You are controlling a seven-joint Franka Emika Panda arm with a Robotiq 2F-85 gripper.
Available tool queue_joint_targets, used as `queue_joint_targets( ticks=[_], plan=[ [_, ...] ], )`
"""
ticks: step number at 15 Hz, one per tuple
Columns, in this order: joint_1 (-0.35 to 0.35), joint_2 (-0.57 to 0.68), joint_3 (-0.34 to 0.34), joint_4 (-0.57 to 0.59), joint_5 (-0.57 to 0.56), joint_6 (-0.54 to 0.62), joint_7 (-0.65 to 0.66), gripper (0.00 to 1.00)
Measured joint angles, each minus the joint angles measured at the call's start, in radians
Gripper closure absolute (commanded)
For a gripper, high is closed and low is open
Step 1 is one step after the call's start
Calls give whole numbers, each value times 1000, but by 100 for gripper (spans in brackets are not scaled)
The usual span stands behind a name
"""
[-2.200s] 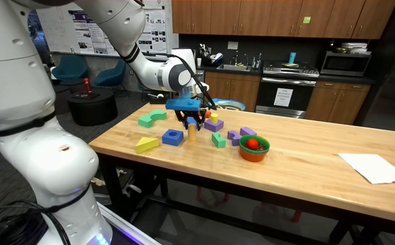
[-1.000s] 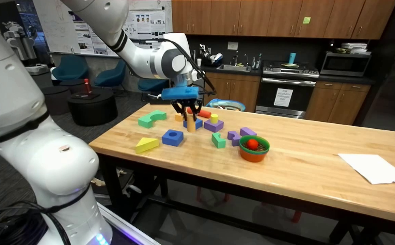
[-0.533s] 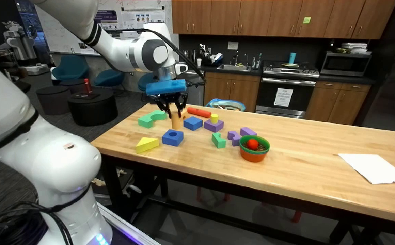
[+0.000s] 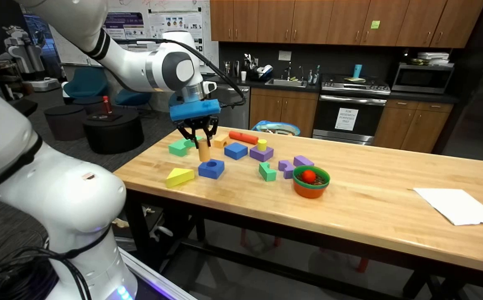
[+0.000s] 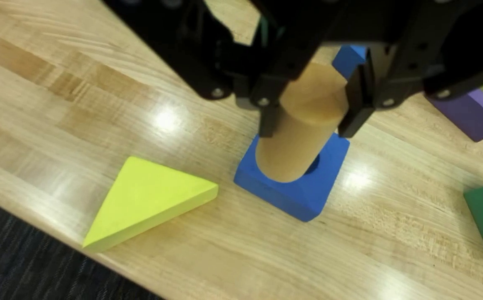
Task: Lift the cylinder block and fit it inside the block with a hole in the middle
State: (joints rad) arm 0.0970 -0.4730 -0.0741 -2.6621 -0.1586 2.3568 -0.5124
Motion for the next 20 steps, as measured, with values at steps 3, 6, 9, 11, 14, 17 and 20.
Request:
queue_joint_targets(
  ticks=[3, 6, 9, 11, 14, 17, 20],
  plan=[
    [3, 1, -10, -6, 6, 11, -31, 84],
    [3, 11, -23, -7, 6, 30, -52, 84],
    [3, 32, -38, -7, 11, 56, -74, 84],
    [3, 50, -43, -7, 25, 74, -94, 84],
    [3, 77, -45, -4, 46, 93, -115, 84],
    [3, 94, -45, -1, 61, 102, -132, 84],
    [3, 105, -45, 4, 70, 107, -147, 84]
  ],
)
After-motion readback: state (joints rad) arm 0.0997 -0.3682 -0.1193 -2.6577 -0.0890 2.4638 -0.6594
